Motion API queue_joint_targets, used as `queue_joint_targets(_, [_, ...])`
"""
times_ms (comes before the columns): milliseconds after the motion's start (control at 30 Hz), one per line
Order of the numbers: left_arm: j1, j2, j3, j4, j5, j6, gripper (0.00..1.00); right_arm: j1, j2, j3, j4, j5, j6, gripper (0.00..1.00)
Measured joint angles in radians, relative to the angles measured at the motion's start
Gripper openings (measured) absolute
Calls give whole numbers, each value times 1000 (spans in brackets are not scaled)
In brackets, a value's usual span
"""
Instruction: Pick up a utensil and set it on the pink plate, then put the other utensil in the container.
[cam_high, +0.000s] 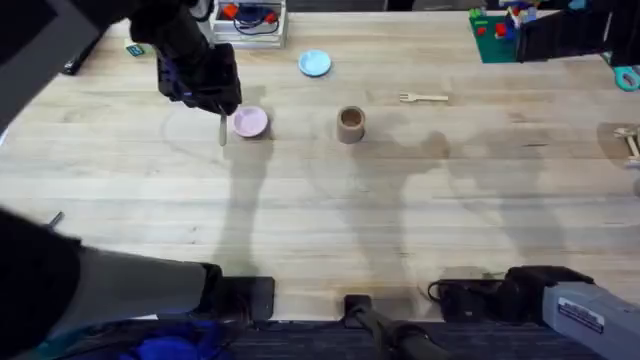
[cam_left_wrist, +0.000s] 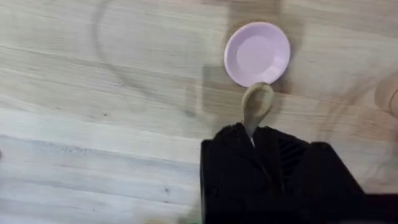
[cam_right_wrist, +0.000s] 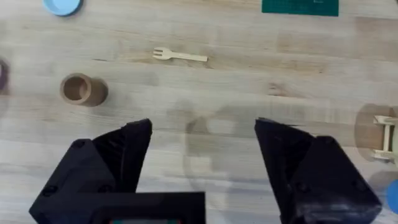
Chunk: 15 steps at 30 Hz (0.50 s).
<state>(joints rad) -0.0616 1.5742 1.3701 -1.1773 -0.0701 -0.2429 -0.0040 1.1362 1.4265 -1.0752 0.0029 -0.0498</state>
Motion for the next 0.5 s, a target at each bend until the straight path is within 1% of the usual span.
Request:
queue_joint_targets(167, [0,105,0,30,9,23,41,0,0,0,0,0,0,995])
queue_joint_targets(300, [0,181,0,92,19,32,41,0,0,0,0,0,0,995])
queue_joint_targets(400, [0,206,0,137,30,46,41,0,0,0,0,0,0,995])
queue_joint_targets(500, [0,217,0,157,47,53,41,0,0,0,0,0,0,995])
